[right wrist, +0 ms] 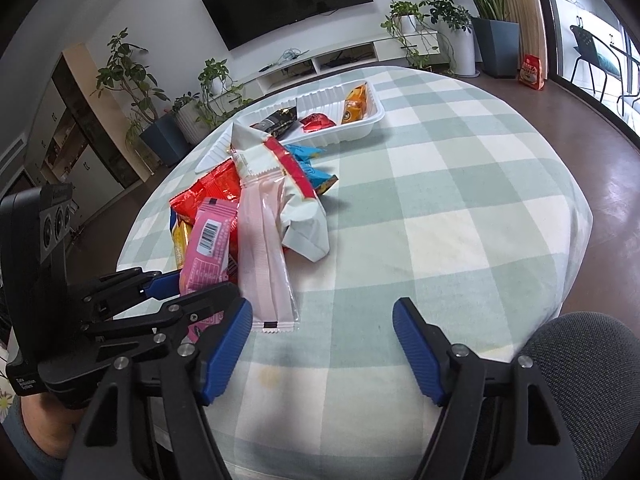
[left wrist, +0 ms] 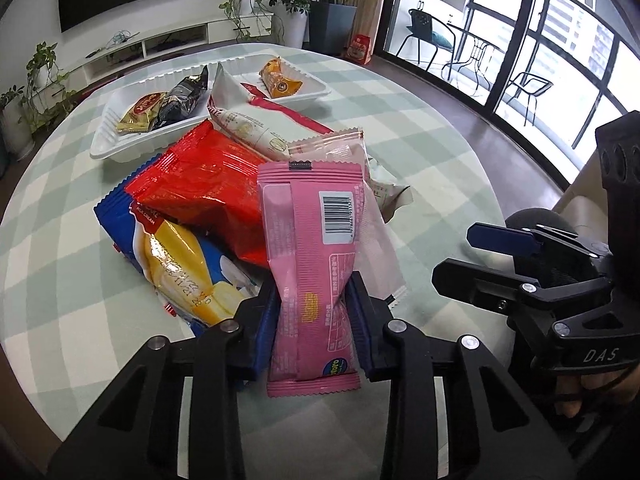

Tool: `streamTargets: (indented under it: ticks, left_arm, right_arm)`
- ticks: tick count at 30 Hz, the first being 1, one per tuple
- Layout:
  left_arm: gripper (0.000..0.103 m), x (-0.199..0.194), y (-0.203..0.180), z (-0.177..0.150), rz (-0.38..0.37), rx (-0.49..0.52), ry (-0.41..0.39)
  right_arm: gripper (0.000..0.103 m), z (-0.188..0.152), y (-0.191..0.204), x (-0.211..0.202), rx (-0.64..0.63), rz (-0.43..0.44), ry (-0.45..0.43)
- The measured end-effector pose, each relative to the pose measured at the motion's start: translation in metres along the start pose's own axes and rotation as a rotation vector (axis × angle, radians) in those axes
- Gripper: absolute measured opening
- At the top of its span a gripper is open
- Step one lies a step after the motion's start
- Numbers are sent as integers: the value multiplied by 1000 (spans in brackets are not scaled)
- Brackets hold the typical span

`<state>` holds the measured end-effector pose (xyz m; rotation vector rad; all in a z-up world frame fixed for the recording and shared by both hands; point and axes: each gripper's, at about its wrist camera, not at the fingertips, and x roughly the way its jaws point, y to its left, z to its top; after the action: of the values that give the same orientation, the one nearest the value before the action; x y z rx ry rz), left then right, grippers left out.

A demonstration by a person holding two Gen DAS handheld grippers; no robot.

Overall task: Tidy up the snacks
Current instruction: 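Grasp the pink bar with the left gripper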

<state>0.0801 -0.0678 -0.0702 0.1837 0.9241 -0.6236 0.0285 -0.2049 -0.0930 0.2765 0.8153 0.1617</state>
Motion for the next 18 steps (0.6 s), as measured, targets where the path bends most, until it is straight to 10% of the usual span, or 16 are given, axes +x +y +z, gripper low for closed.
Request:
streamTargets:
  ticks: [18]
  left_arm:
    - [25,-26,25,-20,-15,-90,-47]
  right_arm:
    - [75,9,30,20,-99,6,19]
